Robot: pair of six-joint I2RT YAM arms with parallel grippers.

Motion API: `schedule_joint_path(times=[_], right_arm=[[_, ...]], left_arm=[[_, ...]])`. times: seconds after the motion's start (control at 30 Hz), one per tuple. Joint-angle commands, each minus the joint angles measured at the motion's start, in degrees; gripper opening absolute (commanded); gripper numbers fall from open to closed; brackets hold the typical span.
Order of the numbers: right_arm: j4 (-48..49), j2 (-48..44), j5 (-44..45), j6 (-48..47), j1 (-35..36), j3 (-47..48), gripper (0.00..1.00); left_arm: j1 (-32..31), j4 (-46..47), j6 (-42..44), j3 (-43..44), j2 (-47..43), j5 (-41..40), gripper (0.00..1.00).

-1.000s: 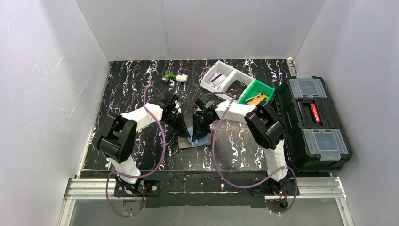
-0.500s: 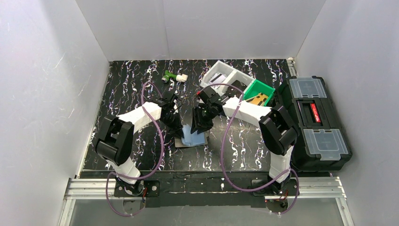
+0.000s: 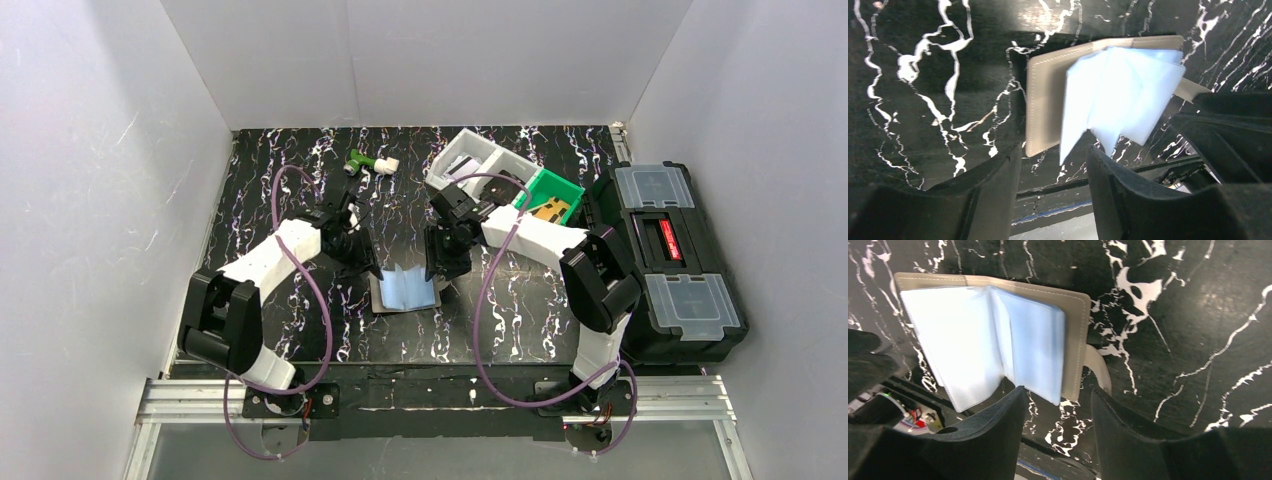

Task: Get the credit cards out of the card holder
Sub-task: Close the card holder at the center of the board.

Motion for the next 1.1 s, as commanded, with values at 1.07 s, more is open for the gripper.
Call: schedule_joint_path(times=[1.07], right_arm=[[-2.1, -4.7, 7.0, -3.1, -1.0, -3.6, 0.59]], left_arm=[[7.5, 10.5, -6.2, -11.3, 5.4, 5.3, 0.21]])
